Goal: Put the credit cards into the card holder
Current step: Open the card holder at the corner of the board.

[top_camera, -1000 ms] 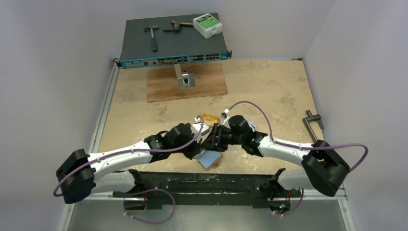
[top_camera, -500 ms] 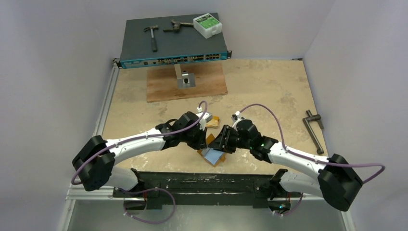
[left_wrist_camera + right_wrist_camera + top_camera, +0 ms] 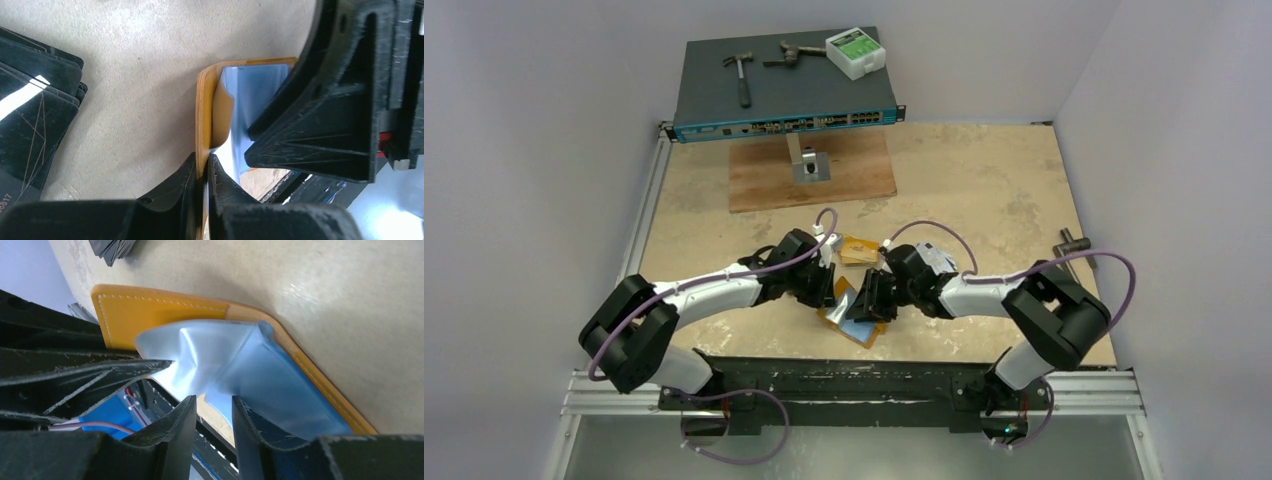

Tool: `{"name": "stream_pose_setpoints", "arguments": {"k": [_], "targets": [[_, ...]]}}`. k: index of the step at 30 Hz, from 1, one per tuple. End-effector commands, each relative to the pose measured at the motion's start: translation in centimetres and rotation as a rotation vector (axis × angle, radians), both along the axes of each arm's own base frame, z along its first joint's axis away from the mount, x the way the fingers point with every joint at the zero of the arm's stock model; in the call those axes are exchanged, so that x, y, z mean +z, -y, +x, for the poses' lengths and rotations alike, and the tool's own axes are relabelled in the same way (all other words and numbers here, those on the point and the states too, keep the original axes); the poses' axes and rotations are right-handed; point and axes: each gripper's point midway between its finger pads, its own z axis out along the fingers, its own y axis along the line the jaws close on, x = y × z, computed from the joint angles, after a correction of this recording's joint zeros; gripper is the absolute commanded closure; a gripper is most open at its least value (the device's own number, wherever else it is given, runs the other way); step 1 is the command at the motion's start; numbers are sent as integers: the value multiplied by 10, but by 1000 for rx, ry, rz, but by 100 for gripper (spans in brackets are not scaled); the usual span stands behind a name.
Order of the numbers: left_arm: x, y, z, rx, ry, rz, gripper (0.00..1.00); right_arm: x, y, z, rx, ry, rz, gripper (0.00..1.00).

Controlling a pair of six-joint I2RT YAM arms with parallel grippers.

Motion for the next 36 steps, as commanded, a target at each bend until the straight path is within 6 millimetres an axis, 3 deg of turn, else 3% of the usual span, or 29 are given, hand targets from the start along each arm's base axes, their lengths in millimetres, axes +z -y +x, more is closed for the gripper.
{"name": "stream_pose_setpoints", "arguments": {"k": [1,5,11,14,16,17,21,26,27,36], "targets": [[-10,-4,-10,-114,-2,12,93,9,-19,13,73,57,49,69],[-14,-13,-19,-188,-4,54,94,3,-13,12,61,53,9,71],[-8,-14,-24,-207,-12,48,89,27,-25,25,65,110,49,78],[-5,-15,-30,-210,-39,40,71,31,-33,27,80,109,87,88],[-2,-12,-33,-208,-49,14,57,25,-38,26,92,88,106,93],[-1,-11,-34,-206,-50,3,54,19,-39,24,98,68,105,94],[4,-12,-33,-203,-28,-7,41,6,-39,15,111,17,122,97],[21,-12,-19,-183,43,-9,4,-12,-25,-3,113,-24,104,97],[26,-11,-16,-182,54,-16,0,-17,-21,-6,111,-31,89,97],[71,-24,-10,-220,48,-7,0,-57,7,-19,100,53,-71,93]]}}
